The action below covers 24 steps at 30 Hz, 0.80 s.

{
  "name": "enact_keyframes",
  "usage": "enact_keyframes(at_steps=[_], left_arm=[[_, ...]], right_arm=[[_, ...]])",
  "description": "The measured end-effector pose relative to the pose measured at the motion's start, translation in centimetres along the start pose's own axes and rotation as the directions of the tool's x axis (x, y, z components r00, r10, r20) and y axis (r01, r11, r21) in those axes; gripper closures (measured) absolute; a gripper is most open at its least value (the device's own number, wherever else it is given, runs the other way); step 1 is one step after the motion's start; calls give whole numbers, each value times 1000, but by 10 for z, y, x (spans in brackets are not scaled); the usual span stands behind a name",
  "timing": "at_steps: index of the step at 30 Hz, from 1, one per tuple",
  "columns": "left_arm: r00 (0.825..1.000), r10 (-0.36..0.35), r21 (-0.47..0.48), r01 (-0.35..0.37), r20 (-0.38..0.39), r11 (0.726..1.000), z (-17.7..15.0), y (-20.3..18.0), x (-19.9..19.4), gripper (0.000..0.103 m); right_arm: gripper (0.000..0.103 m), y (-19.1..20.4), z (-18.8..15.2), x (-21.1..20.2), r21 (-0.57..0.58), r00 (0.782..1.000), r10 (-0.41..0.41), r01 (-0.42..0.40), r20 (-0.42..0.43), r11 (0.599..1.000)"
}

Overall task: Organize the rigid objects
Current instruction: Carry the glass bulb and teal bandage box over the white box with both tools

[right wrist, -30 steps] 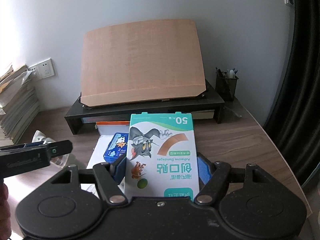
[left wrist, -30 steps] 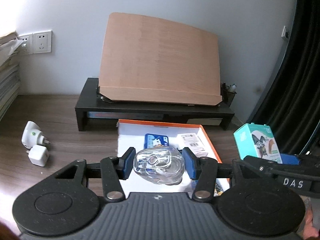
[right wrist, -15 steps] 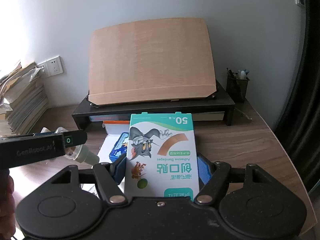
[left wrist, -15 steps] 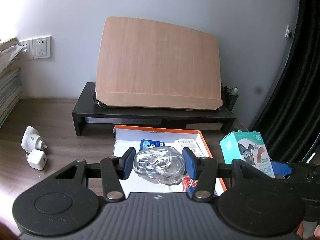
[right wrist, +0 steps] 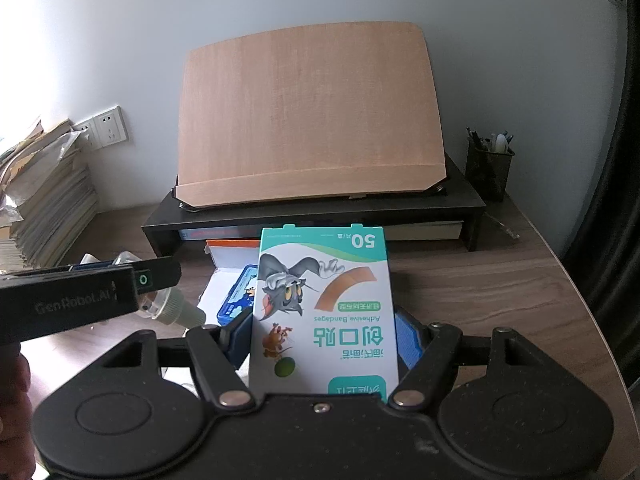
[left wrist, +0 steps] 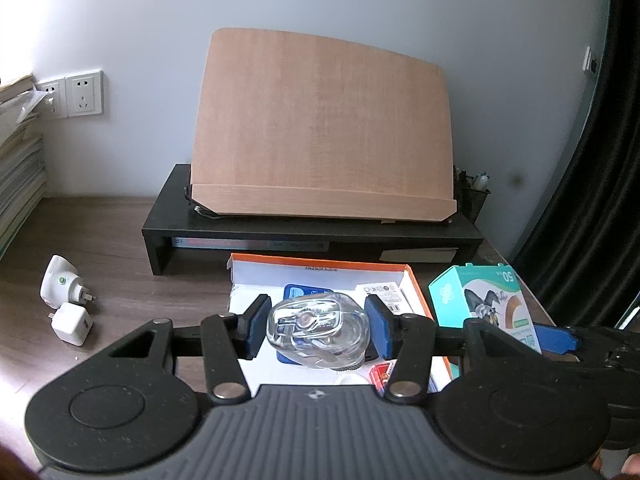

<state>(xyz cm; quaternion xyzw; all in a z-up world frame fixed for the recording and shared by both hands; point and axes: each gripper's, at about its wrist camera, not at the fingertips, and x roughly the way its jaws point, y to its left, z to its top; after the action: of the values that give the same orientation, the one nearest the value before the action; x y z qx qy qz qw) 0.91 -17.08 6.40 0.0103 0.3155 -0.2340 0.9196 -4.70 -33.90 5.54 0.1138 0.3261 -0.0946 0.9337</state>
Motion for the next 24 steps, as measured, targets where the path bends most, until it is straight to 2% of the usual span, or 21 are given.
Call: enact_keyframes(at_steps=[24], left_arm=[[1000, 13, -31, -13, -27, 999, 0, 6, 23, 51]], right_arm=[[19, 9, 9, 26, -48, 1000, 5, -6, -25, 999]])
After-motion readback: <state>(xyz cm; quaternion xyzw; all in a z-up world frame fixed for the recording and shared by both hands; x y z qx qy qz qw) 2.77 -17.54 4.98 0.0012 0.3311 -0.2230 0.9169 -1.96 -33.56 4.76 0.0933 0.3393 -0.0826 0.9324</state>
